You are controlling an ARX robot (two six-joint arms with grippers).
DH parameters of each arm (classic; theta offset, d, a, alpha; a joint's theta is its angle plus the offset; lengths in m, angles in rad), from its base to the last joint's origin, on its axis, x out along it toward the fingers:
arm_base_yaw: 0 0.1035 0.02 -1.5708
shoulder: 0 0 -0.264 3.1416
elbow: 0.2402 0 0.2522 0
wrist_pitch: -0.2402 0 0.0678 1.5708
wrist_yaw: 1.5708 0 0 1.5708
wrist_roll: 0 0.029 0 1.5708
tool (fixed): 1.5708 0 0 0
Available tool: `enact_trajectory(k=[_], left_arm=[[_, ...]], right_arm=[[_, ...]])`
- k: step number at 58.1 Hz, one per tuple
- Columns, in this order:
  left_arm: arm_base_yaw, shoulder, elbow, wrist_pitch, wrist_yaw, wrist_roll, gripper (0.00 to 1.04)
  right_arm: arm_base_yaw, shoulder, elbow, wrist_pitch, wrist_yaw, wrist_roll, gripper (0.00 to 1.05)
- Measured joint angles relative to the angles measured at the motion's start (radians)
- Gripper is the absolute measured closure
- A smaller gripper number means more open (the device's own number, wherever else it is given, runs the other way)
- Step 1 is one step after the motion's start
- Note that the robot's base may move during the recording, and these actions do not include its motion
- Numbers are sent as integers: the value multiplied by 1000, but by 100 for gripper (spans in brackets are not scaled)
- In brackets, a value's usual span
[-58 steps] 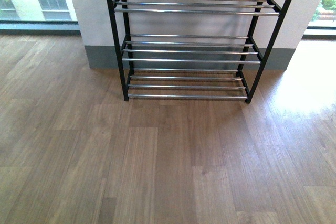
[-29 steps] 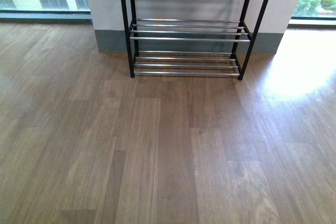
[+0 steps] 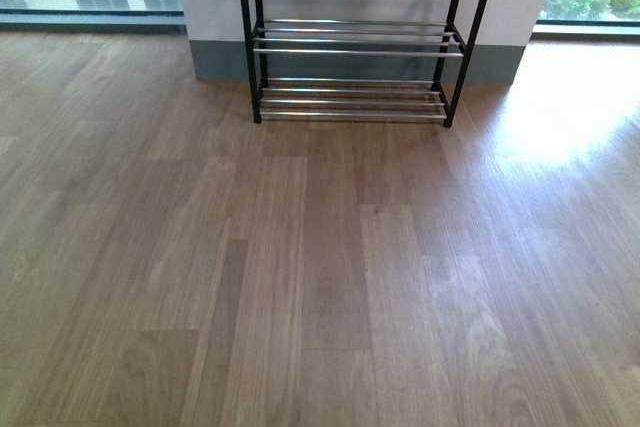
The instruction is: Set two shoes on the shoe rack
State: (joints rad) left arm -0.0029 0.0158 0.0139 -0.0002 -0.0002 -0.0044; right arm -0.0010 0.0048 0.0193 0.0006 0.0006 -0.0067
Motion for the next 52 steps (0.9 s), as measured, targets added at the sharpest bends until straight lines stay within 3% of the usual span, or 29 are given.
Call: enact_trajectory(k=[52], left_arm=[[0, 0, 0, 0, 0, 0, 9]], right_arm=[[0, 0, 0, 0, 0, 0, 9]])
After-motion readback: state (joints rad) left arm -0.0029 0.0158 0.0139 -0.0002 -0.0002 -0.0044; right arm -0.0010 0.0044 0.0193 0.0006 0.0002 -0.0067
